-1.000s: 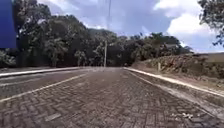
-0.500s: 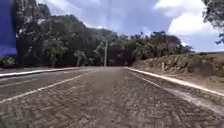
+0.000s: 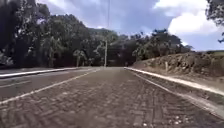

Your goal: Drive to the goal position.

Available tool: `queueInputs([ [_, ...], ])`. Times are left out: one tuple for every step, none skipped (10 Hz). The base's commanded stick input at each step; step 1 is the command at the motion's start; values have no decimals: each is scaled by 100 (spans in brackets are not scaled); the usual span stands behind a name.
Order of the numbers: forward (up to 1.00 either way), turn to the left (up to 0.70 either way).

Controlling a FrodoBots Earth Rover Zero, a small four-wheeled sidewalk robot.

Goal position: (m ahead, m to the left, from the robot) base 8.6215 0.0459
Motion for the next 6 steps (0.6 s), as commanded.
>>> queueInputs([
  [100,0],
  [100,0],
  [100,0],
  [100,0],
  [100,0],
  [100,0],
])
